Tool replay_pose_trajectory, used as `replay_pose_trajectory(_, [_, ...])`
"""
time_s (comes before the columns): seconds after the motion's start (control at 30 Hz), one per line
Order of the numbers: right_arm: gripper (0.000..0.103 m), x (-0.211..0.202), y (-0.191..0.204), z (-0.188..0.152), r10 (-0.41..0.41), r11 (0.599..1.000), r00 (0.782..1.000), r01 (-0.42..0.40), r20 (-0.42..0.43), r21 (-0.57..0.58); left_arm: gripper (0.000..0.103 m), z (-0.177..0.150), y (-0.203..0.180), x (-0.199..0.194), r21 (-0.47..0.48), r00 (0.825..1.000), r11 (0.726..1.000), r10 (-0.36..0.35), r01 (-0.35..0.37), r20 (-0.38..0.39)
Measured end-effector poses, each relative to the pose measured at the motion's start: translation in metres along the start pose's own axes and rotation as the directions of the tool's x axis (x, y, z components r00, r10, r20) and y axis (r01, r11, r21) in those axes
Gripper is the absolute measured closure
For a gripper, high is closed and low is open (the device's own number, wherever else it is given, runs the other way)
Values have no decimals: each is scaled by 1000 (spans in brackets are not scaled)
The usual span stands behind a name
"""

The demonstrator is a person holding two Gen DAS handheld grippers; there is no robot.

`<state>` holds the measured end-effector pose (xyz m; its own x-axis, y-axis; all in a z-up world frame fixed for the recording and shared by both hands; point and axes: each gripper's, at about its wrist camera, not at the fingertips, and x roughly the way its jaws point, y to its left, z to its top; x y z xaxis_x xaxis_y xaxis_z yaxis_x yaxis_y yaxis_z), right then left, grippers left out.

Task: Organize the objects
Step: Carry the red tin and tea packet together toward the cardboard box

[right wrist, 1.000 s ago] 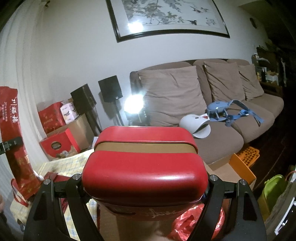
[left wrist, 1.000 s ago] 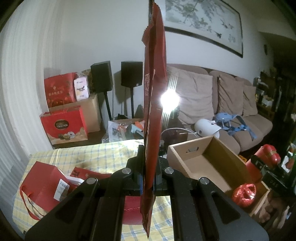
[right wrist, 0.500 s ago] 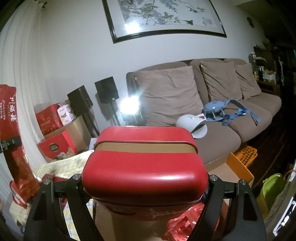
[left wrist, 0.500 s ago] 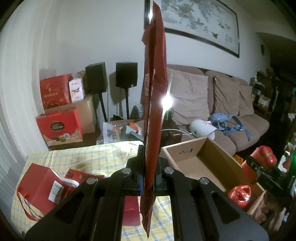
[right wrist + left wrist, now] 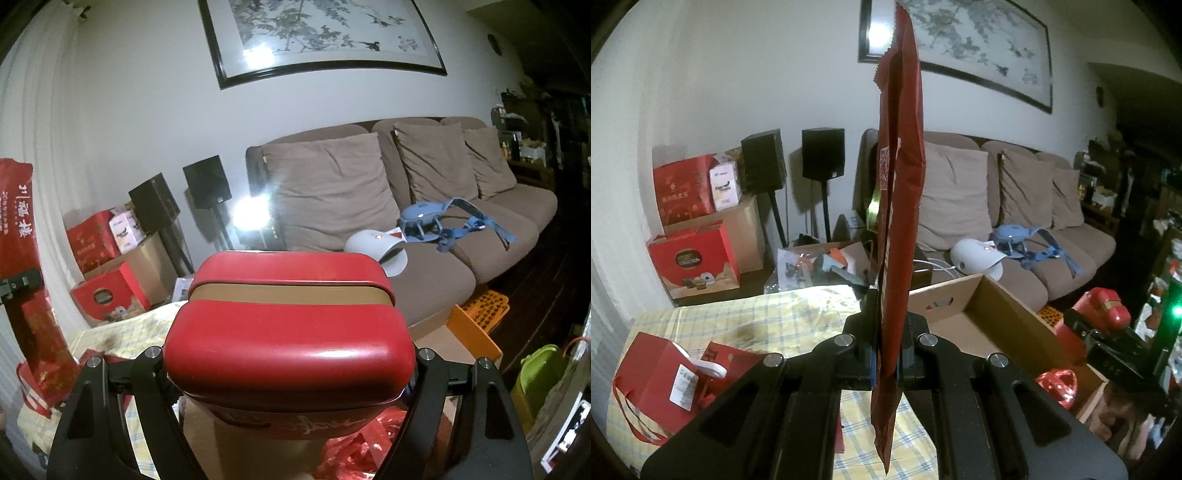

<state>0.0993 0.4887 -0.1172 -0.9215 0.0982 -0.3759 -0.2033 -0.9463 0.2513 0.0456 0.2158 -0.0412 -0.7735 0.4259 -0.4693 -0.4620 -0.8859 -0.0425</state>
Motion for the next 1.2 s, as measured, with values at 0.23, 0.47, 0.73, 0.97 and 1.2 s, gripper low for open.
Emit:
replay_pose_trajectory(0.23, [20,-3,-12,3,-27,1000,1000,27,11,6,97,1,-12,1,10,1000,1000,-29,29,-3])
replay_pose_trajectory(0.47, [20,-4,-21,5,-42,999,999,41,14,19,97,-2,-22,4,21,999,998,-51,51,-15])
replay_pose_trajectory(0.73, [20,-5,-22,7,-47,999,999,47,11,7,97,-1,-29,5,30,997,997,-67,68,-24])
replay_pose_trajectory(0.97, [20,-8,-30,9,-56,998,998,55,17,22,97,3,-36,-2,39,997,996,-76,76,-8])
replay_pose_trajectory(1.2, [20,-14,-45,14,-98,995,994,97,40,24,97,4,-46,-8,56,996,994,-89,89,0])
